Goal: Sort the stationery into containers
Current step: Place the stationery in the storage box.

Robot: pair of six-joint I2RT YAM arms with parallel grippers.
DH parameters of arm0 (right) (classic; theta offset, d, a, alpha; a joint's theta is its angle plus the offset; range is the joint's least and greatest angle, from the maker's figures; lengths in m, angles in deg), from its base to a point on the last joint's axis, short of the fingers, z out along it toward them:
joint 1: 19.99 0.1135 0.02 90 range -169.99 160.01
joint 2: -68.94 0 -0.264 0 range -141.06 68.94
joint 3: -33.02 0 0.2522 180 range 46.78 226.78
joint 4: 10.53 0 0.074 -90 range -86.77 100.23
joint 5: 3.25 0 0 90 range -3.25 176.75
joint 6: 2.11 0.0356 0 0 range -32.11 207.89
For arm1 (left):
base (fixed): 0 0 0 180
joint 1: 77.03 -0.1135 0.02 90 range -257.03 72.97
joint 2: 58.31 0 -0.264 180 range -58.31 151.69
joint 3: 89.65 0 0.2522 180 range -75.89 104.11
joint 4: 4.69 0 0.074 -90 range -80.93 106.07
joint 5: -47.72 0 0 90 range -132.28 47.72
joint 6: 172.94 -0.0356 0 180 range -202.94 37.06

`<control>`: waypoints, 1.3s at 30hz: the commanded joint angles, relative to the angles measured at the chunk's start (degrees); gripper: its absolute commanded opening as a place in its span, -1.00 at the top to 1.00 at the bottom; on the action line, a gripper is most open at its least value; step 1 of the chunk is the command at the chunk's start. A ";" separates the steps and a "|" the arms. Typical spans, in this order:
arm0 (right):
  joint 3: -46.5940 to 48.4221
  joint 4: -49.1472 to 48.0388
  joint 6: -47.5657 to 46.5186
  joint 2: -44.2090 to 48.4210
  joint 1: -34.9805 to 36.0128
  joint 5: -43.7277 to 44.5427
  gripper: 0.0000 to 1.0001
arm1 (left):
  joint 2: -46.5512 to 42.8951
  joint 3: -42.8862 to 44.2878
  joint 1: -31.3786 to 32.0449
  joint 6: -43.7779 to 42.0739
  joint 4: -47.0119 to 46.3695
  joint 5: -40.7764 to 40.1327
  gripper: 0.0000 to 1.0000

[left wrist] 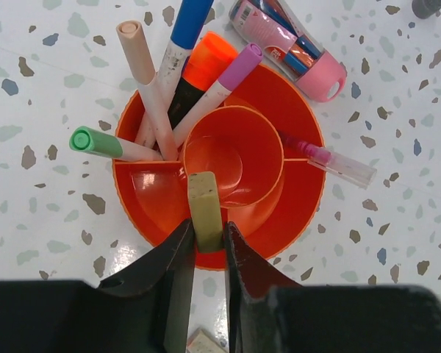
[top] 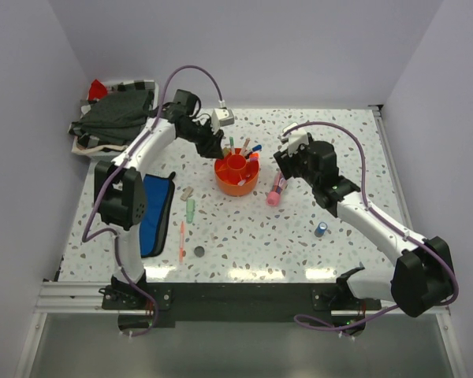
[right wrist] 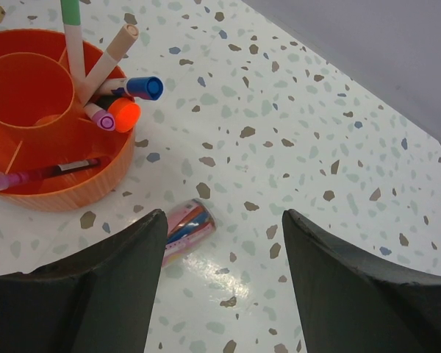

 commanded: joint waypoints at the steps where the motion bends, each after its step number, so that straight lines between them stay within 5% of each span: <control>1: 0.92 -1.39 -0.82 1.93 -0.51 0.72 -0.36 | 0.73 -0.49 0.59 3.37 -4.25 -0.28 0.42; 39: 1.35 -0.43 -0.11 2.11 -1.12 -1.74 -0.35 | -10.16 -5.59 0.50 4.88 -5.68 -11.69 0.00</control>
